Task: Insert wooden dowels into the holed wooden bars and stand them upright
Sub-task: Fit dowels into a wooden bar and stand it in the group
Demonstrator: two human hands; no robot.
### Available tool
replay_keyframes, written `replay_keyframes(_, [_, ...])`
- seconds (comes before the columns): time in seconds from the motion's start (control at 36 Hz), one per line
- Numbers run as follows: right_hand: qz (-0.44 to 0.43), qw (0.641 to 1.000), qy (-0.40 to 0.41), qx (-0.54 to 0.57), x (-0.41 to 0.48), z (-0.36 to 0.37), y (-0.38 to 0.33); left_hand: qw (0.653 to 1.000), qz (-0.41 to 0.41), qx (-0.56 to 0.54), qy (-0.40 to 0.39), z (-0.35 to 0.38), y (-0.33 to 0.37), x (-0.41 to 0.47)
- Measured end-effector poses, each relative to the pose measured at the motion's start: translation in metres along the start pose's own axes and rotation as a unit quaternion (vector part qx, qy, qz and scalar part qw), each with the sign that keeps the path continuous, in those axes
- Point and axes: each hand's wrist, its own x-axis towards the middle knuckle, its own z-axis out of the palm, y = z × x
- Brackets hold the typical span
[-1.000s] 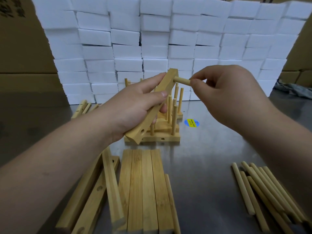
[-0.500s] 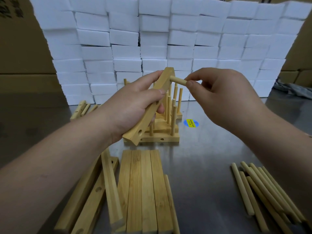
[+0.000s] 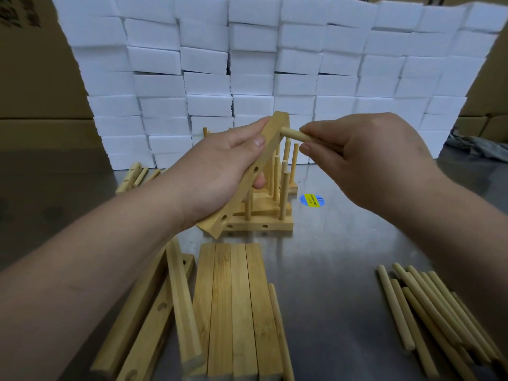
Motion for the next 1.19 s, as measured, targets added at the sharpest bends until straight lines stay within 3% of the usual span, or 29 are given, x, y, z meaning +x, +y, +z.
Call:
replay_keyframes(0.22, [-0.009, 0.999, 0.012, 0.031, -0.002, 0.001, 0.002, 1.0, 0.014, -0.01, -0.003, 0.001, 0.002, -0.002])
replay_keyframes(0.53, [0.063, 0.954, 0.036, 0.289, -0.003, 0.008, 0.002, 0.999, 0.044, -0.004, -0.006, -0.003, 0.008, -0.004])
replay_keyframes(0.78, [0.208, 0.845, -0.01, 0.493, 0.0, 0.013, 0.005, 0.998, 0.059, 0.035, -0.007, -0.006, 0.009, -0.006])
replay_keyframes(0.92, [0.233, 0.813, -0.043, 0.532, 0.004, 0.012, 0.007, 0.998, 0.049, 0.047, -0.003, -0.004, 0.01, -0.005])
replay_keyframes(1.06, [0.226, 0.859, -0.048, 0.457, 0.007, 0.01, 0.012, 0.998, 0.032, 0.039, -0.031, -0.001, 0.018, -0.006])
replay_keyframes(1.11, [0.232, 0.859, -0.034, 0.456, 0.009, 0.007, 0.012, 1.0, 0.02, 0.0, -0.022, -0.002, 0.019, -0.006])
replay_keyframes(1.19, [0.258, 0.809, -0.024, 0.527, 0.012, 0.001, 0.012, 0.999, 0.004, -0.033, 0.009, -0.003, 0.019, -0.004])
